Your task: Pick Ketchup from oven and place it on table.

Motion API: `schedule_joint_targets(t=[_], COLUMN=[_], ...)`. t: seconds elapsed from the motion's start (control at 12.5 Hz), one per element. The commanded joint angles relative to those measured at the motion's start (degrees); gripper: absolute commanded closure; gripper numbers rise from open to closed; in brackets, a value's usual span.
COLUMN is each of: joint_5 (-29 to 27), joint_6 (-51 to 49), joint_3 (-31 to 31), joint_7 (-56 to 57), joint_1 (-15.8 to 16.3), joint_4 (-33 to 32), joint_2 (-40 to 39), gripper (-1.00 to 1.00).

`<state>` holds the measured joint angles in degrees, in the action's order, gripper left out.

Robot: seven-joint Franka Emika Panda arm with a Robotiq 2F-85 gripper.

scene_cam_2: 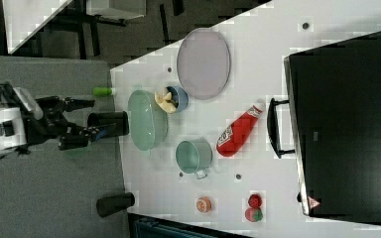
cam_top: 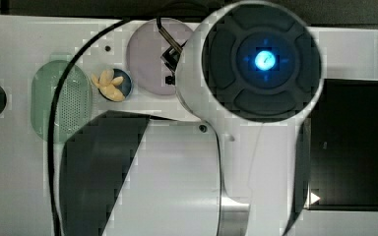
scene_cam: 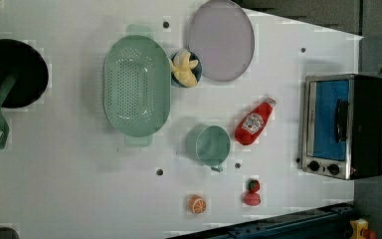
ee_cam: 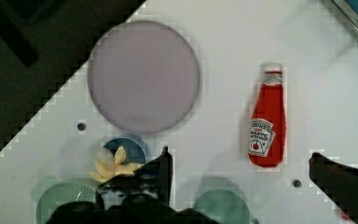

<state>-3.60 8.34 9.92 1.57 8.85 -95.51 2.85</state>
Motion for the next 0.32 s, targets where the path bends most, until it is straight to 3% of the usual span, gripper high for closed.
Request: schedule_joint_targets(t=[0.08,0.32], joint_5=[1.0,3.5], joint_6=[-4.7,-10.7], joint_3=[0.4,0.2], joint_7=[-1.2,-1.2], joint_1=[-0.6,-0.5], joint_4=[3.9,6.5], joint_2=[-2.5,-2.5], gripper=[-1.0,-1.0])
